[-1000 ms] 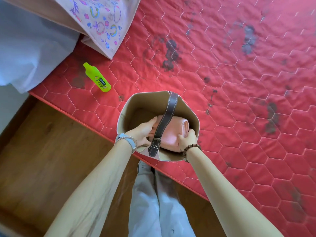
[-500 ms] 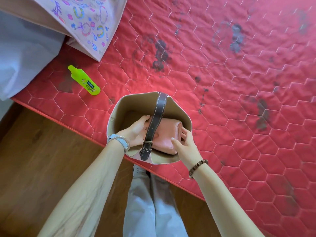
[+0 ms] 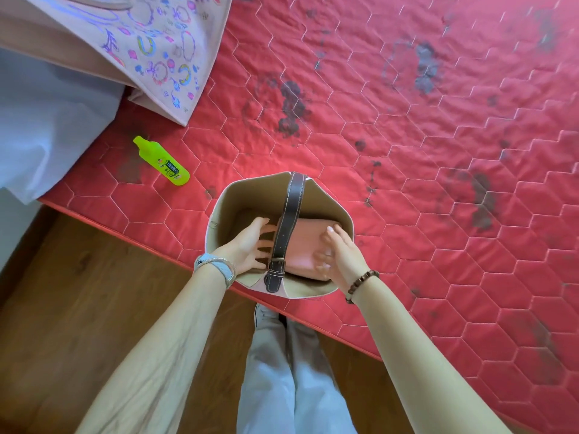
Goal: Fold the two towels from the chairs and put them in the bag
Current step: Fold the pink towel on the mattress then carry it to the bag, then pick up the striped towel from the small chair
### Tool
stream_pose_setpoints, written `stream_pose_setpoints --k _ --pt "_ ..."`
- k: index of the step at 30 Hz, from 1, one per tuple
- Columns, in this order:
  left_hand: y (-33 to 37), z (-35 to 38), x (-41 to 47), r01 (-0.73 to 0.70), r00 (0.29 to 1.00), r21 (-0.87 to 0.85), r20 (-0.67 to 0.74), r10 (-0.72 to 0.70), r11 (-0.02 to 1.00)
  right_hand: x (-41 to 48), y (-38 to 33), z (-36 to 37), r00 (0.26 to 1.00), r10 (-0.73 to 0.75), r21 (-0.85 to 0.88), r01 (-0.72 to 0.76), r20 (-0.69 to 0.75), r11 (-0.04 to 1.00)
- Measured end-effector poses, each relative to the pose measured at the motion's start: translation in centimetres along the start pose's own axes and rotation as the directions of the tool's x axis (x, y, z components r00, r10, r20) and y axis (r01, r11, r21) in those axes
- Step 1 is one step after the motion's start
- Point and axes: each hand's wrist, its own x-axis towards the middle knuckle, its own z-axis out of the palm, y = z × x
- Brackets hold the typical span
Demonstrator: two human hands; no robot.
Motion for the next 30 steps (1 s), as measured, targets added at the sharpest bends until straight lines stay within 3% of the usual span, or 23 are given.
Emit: stream_pose_setpoints --k 5,13,30 --pt "0.6 -0.4 -3.0 -0.125 0.989 -0.039 -0.081 0.121 0.991 -2.2 -1.8 -0.9 1.000 0.011 -0.030 -0.010 0.014 0.999" --pt "1.6 -0.3 -12.3 -0.376 0.922 -0.102 -0.144 0.360 0.921 -8.7 -4.3 -1.7 0.987 -0.157 -0.038 0.158 0.034 0.987" --pt "6.7 0.2 -28.2 -0.734 0.679 -0.153 -0.135 0.722 0.661 -22.6 -9.9 -2.0 0.885 -0.465 0.235 0.447 0.022 0.863"
